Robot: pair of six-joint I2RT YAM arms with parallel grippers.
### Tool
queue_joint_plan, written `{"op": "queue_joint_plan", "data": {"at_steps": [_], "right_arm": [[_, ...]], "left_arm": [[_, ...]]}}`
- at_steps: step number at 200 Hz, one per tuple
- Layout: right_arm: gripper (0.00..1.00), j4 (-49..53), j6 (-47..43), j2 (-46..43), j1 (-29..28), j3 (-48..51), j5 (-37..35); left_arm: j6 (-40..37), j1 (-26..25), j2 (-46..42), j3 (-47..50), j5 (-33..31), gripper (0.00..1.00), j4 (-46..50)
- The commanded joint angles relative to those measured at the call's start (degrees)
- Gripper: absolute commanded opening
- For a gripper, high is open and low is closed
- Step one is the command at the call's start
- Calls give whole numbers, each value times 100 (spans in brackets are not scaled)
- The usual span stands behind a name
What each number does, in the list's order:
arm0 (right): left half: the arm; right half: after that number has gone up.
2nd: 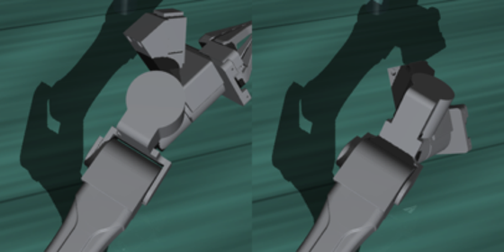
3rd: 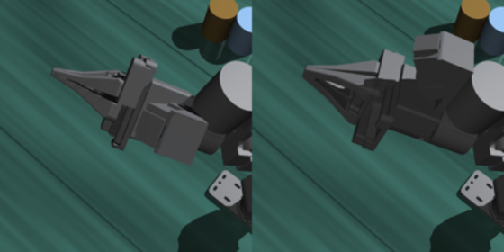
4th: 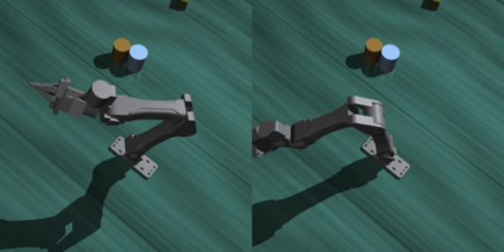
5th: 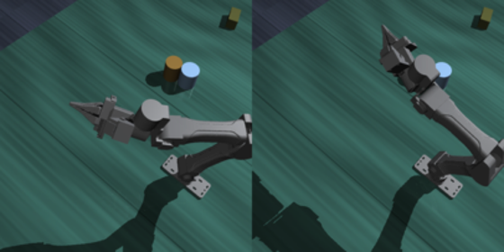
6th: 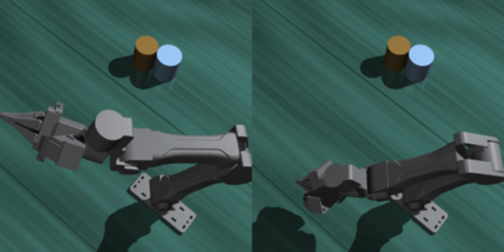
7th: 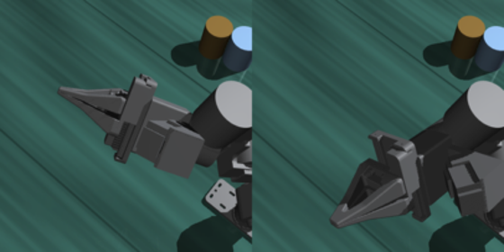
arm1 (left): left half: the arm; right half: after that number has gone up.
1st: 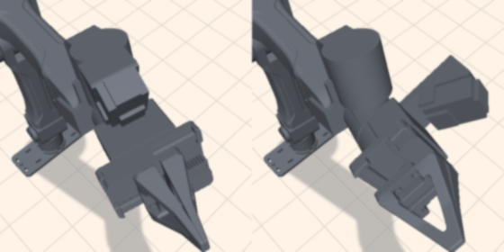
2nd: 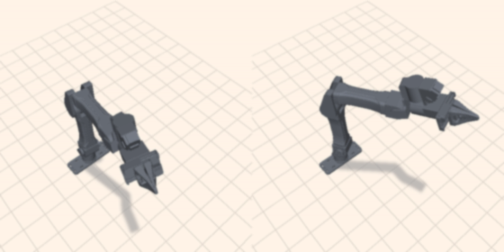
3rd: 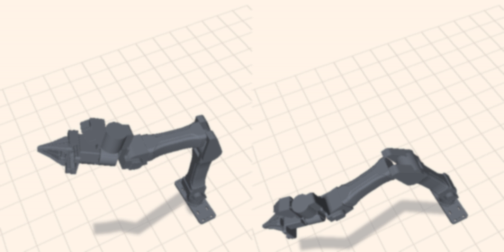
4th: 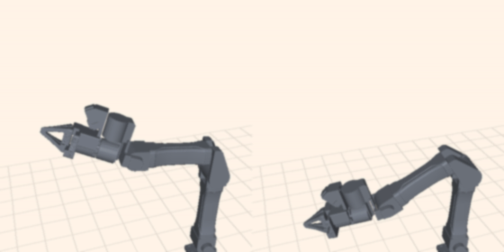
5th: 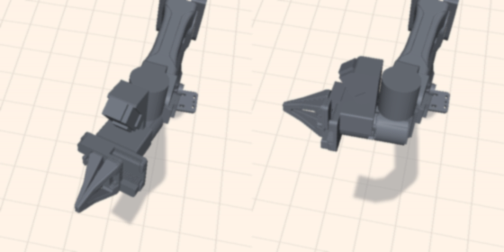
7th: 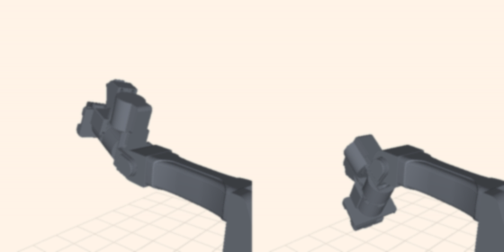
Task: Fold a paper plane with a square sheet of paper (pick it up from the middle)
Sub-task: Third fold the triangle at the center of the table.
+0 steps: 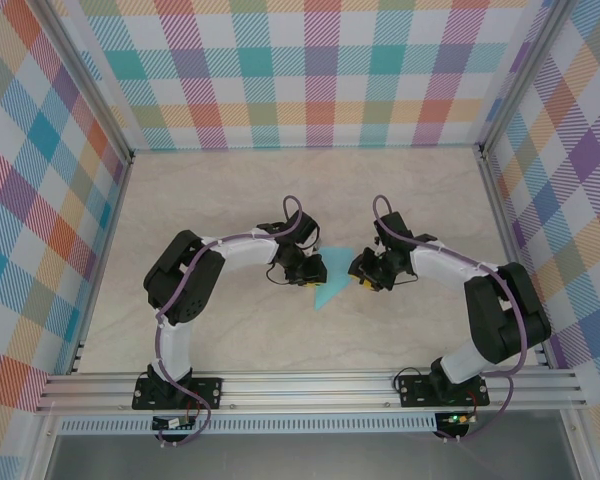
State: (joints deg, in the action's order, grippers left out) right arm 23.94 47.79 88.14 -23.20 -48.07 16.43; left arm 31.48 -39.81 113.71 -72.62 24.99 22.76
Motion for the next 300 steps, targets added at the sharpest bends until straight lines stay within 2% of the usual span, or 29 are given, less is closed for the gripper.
{"op": "queue_joint_plan", "data": {"at_steps": [1, 62, 80, 151, 170, 214, 300], "right_arm": [[36, 493, -52, -148, 35, -184, -34], [36, 544, -152, 98, 44, -446, 296], [37, 477, -71, 51, 44, -377, 163], [40, -471, -71, -82, 44, 340, 166], [39, -890, -76, -21, 44, 413, 561], [39, -693, -276, 146, 44, 125, 402], [40, -983, -238, 362, 43, 174, 476]], "left_arm": [[-110, 64, 148, -23, 137, 19, 210], [-128, 61, 165, 44, 173, 18, 195], [-121, 61, 136, 52, 190, 18, 130], [-121, 61, -23, 37, -5, 18, 147], [-125, 61, -105, 13, -26, 18, 166], [-130, 61, -305, -25, -17, 18, 123], [-40, 35, -455, -125, -74, 18, 159]]}}
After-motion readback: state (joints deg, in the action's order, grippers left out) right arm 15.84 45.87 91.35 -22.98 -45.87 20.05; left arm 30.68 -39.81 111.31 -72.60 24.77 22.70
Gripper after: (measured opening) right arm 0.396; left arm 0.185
